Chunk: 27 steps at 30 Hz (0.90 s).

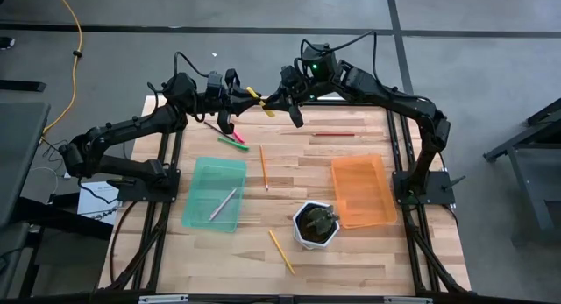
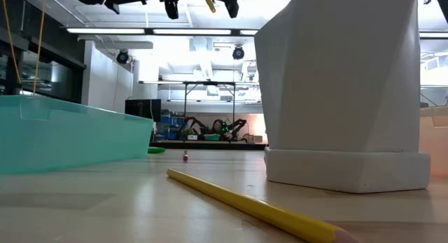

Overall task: Sort pens & pencils
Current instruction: Put the yellow pen into the green bin

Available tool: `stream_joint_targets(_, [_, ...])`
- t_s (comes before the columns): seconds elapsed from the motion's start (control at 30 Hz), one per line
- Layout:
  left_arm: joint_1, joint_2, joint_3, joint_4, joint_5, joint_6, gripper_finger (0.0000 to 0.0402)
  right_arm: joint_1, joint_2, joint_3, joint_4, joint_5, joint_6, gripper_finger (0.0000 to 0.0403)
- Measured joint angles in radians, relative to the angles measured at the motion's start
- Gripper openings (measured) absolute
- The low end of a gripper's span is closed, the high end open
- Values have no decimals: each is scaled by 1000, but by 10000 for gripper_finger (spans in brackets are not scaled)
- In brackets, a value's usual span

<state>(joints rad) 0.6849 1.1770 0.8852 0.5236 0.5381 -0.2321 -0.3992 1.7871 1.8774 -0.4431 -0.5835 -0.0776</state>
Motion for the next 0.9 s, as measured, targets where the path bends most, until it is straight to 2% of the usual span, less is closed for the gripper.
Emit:
stream_joint_targets(0.27, [0,0,0,0,0,-1,45,0,0,0,0,0,-1,21])
stream_joint_targets(0.53, [0,0,0,0,0,0,32,0,0,0,0,0,0,21])
stream_joint_targets(0.77, [0,0,0,0,0,-1,42,0,0,0,0,0,-1,22])
stream_joint_targets(0.9, [0,0,0,0,0,-1,35,0,0,0,0,0,-1,40])
